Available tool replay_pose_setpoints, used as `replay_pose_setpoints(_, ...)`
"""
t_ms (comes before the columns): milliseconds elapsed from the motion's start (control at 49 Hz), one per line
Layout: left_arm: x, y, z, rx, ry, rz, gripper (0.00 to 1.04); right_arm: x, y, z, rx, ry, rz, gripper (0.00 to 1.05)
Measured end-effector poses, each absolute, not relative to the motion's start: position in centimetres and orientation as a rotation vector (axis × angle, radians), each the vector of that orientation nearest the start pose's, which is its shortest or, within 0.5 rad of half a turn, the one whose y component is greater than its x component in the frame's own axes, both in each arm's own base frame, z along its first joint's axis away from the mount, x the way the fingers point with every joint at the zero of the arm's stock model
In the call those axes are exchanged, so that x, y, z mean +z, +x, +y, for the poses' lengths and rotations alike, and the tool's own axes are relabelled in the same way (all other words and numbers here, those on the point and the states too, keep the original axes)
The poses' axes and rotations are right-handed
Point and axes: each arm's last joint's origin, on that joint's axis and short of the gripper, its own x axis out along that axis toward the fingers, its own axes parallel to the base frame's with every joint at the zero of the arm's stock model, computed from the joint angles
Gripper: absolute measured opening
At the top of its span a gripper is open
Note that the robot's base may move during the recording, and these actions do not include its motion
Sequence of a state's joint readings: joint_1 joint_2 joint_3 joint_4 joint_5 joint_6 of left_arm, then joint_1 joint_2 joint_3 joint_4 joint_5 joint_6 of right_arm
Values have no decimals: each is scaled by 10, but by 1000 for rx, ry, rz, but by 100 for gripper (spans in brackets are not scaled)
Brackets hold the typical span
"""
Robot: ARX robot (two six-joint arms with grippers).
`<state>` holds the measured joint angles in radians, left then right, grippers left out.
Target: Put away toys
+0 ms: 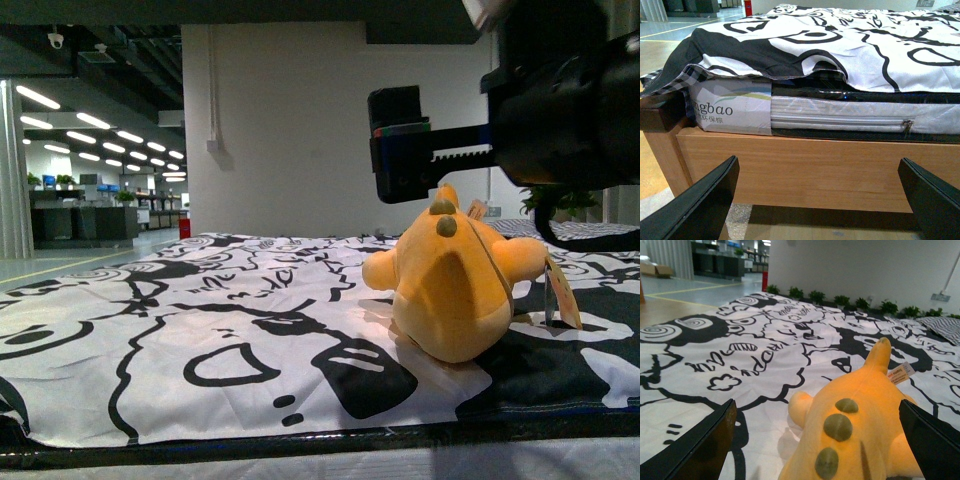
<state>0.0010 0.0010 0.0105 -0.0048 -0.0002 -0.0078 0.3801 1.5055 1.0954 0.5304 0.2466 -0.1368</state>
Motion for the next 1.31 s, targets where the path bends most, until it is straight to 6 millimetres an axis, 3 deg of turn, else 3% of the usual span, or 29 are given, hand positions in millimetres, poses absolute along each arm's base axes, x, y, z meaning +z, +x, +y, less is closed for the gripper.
replay_pose_setpoints(184, 167, 97, 0, 1, -7, -5, 99, 334, 355, 121, 43, -96, -54, 98)
replay_pose_setpoints(327, 167, 97, 0, 1, -7, -5, 99, 320, 378, 117, -14, -84, 26, 98)
replay_pose_setpoints(470, 167, 97, 0, 1, -8, -5, 99, 306, 390, 127, -22, -92, 68, 98)
replay_pose_setpoints(694, 167, 97, 0, 1, -7, -5, 99, 284, 398, 148, -26, -154, 109, 98)
replay_pose_setpoints(1123, 167, 97, 0, 1, -7, -5, 99, 259, 401, 131, -108, -203, 172, 98)
replay_pose_setpoints(1307, 167, 97, 0, 1, -8, -5, 99, 257, 397, 130, -97, -195, 174, 80)
